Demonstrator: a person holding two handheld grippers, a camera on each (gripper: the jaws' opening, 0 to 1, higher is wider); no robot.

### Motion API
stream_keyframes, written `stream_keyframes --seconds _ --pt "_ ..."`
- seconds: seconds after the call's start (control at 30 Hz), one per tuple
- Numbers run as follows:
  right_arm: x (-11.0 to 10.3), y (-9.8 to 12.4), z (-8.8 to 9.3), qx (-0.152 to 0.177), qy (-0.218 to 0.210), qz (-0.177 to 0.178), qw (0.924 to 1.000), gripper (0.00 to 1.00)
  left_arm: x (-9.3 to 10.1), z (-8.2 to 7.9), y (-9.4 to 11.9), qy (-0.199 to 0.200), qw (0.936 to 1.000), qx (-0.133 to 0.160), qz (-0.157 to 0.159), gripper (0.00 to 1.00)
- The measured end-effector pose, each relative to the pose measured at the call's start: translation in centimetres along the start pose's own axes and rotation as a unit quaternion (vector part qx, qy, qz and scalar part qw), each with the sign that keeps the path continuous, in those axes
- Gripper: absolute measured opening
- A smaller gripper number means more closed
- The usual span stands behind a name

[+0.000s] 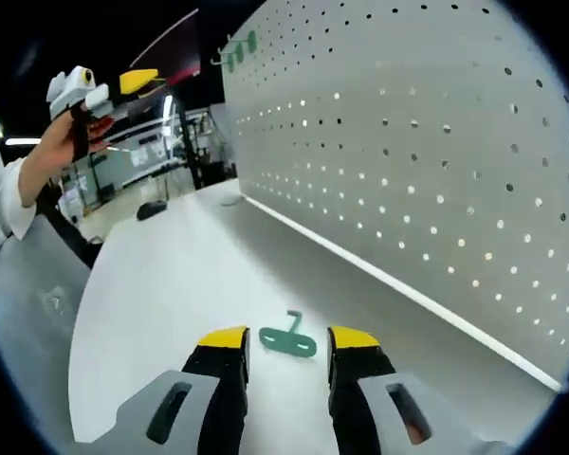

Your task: Insert the hook assembly into the mounting plate slot until the hook locks in place.

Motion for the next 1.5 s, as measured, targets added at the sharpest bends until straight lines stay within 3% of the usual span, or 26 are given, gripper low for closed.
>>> stream_keyframes --seconds 0.77,1.5 --pt "0.7 -1.0 1.4 -0.029 0.021 -0.017 0.9992 0.18 -0.1 1.1 -0.2 0.001 0.9999 -0.015 0.000 0.36" --pt "-1.1 -0.5 2.2 -0.035 0.029 -0.040 0.9982 0.05 0.3 1.5 -0.2 0.002 0.9998 -0.020 0.008 0.35"
Point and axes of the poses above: the point that each gripper's makers call its tool centre point, and the gripper's own axes: y roughly backward along the fingers, x roughly to its right, z roughly out of its underside, the point moved 1 cm from there along y, roughly backward along the fingers, and after that the axes turned 11 degrees about -y, right-handed, at the moved point
